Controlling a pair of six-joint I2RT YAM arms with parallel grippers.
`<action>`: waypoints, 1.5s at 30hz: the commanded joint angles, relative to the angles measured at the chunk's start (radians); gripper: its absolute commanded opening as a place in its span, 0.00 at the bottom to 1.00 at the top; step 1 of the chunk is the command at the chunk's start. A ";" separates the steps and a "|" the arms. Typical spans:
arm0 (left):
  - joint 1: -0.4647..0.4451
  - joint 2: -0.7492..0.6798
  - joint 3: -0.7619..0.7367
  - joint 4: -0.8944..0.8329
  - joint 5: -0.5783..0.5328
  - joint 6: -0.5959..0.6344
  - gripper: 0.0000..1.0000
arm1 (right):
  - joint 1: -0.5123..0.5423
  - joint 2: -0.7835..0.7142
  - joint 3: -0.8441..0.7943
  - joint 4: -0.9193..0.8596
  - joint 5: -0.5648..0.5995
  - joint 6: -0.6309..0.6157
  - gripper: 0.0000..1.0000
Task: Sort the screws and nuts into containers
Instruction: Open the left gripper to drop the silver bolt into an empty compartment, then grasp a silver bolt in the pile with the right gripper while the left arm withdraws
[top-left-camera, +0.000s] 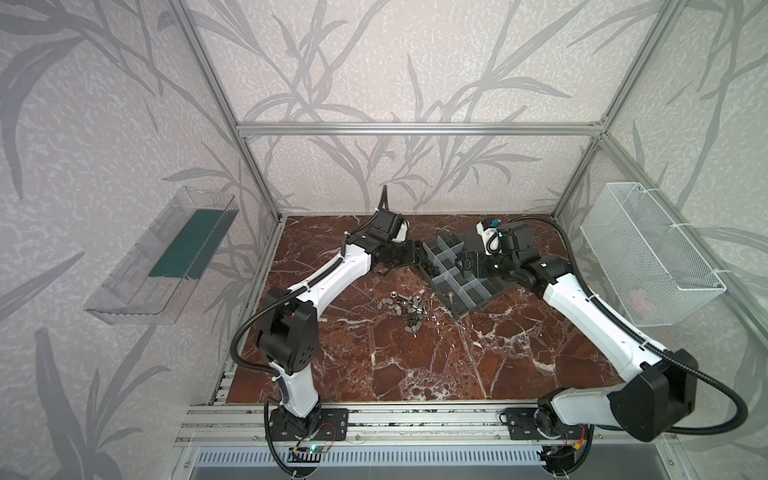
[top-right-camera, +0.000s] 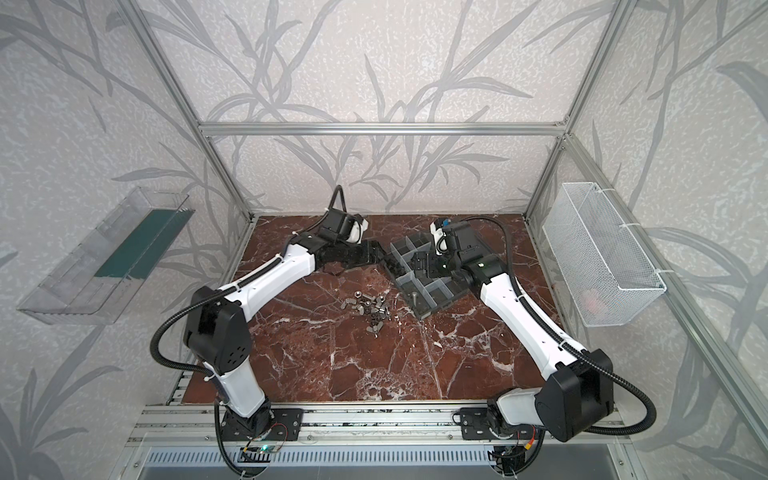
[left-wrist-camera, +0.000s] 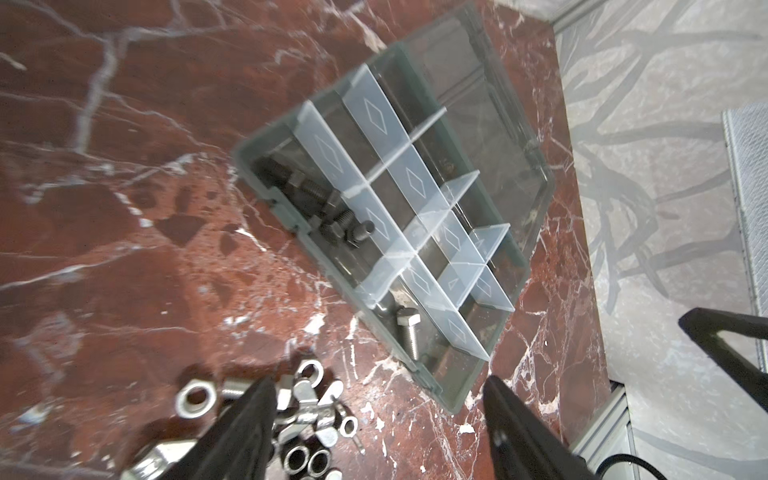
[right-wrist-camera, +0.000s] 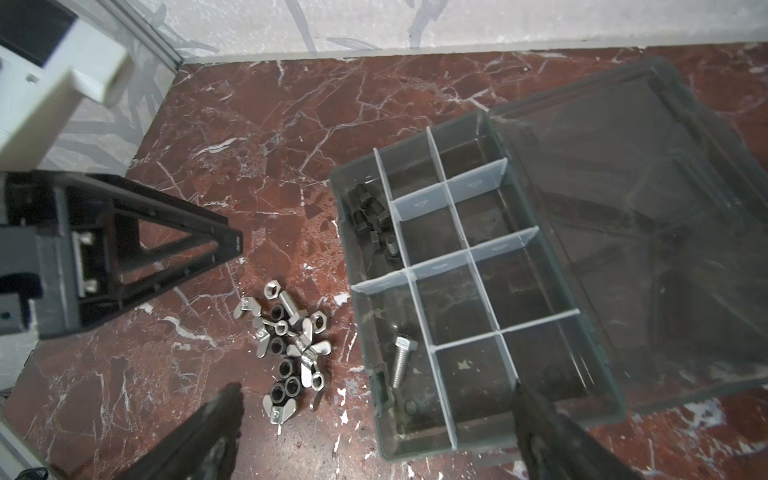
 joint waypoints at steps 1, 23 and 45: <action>0.040 -0.085 -0.077 0.020 0.037 -0.023 0.85 | 0.064 0.054 0.067 -0.014 0.039 -0.043 0.99; 0.328 -0.510 -0.655 0.241 0.198 -0.222 0.99 | 0.348 0.662 0.524 -0.237 0.122 -0.192 0.71; 0.437 -0.587 -0.819 0.370 0.238 -0.296 1.00 | 0.358 0.917 0.665 -0.297 0.130 -0.231 0.44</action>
